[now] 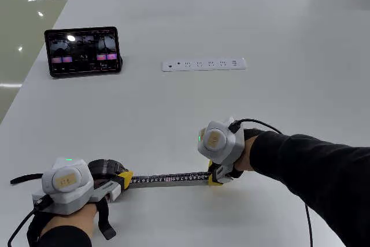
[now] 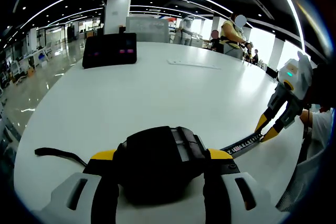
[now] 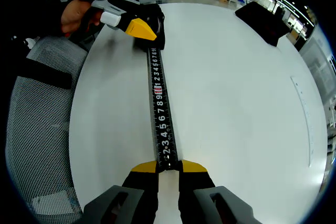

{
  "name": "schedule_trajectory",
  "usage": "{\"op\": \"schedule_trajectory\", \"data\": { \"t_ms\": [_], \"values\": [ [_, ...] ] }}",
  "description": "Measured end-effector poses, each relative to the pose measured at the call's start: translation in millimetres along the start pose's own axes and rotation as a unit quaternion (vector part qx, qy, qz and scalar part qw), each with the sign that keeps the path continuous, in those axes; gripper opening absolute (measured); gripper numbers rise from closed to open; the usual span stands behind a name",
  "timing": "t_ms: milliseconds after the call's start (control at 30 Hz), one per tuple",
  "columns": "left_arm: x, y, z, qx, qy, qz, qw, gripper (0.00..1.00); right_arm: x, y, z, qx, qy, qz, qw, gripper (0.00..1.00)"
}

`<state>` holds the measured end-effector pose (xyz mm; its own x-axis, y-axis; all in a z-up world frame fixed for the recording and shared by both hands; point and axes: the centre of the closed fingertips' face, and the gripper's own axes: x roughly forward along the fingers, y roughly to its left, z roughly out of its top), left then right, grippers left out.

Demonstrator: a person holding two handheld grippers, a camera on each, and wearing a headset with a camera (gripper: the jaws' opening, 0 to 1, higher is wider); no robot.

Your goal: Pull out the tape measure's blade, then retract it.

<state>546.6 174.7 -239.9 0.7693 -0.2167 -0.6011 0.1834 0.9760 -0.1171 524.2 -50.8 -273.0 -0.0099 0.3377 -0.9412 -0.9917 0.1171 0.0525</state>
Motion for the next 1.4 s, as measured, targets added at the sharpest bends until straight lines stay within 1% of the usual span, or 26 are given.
{"op": "schedule_trajectory", "data": {
  "t_ms": [167, 233, 633, 767, 1133, 1400],
  "values": [
    [0.0, -0.1, -0.4, 0.0, 0.001, -0.002, 1.0, 0.61, 1.2, 0.5, 2.5, -0.005, 0.008, 0.001, 1.0, 0.1],
    [0.3, 0.0, -0.3, -0.001, 0.003, -0.002, 1.0, 0.61, 1.6, 0.3, 3.2, 0.0, 0.01, 0.002, 0.9999, 0.1],
    [1.3, 0.1, -0.4, -0.002, 0.003, -0.003, 1.0, 0.61, 2.2, 1.3, 6.1, -0.004, 0.01, 0.006, 0.9999, 0.1],
    [1.4, 0.1, -0.2, -0.003, 0.004, -0.003, 1.0, 0.61, 1.7, 1.6, 7.7, 0.002, 0.011, 0.008, 0.9999, 0.1],
    [1.0, 0.4, -0.4, -0.005, 0.002, -0.004, 1.0, 0.61, 2.2, 2.5, 10.8, -0.003, 0.014, 0.006, 0.9999, 0.11],
    [0.8, -0.1, -0.8, -0.005, 0.004, -0.005, 1.0, 0.61, 0.9, 2.7, 13.0, 0.002, 0.012, 0.007, 0.9999, 0.1]
  ]
}}
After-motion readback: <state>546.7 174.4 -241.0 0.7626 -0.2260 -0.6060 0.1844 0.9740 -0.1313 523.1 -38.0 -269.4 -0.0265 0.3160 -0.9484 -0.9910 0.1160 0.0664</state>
